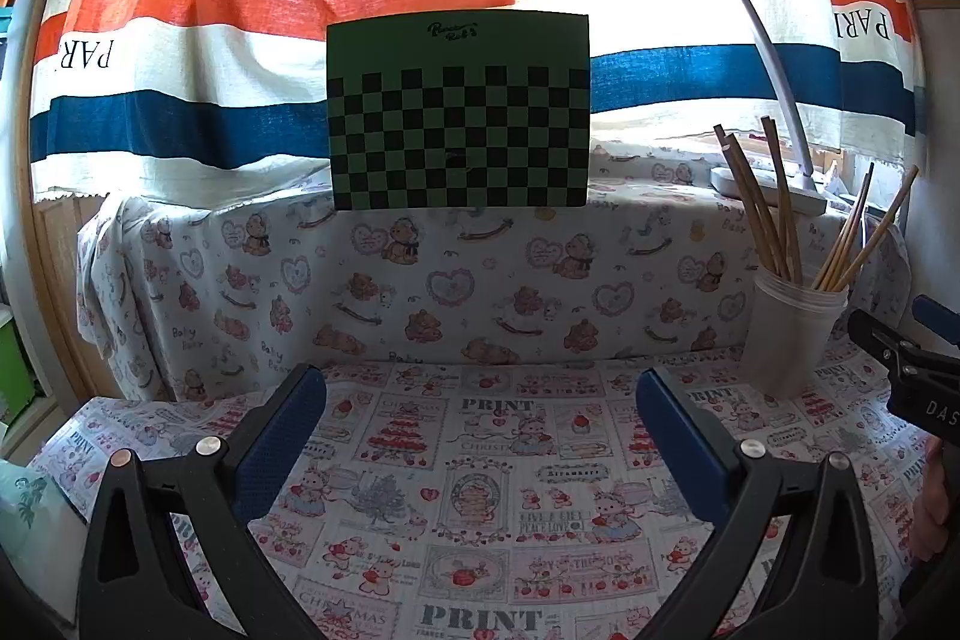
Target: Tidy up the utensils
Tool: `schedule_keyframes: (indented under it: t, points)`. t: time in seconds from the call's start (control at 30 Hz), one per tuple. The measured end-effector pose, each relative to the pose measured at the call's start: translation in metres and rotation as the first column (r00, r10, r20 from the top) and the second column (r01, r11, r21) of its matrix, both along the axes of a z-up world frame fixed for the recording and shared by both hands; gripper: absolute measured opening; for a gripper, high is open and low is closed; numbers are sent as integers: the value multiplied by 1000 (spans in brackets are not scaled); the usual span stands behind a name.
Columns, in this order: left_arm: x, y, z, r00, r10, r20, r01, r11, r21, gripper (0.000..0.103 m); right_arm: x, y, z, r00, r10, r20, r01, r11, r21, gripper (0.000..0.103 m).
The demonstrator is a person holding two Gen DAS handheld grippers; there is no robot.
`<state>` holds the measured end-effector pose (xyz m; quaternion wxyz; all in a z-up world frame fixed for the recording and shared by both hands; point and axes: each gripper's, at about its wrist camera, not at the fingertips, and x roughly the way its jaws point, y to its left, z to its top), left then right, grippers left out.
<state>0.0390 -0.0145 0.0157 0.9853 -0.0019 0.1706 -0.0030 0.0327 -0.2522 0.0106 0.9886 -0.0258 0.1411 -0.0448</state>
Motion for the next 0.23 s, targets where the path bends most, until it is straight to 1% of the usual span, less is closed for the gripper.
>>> schedule_keyframes:
  t: [0.23]
  points:
    - [-1,0,0,1000,-8,4,8,1000,2,103,1,2,0,1000,12,-7,-12,1000,-8,103]
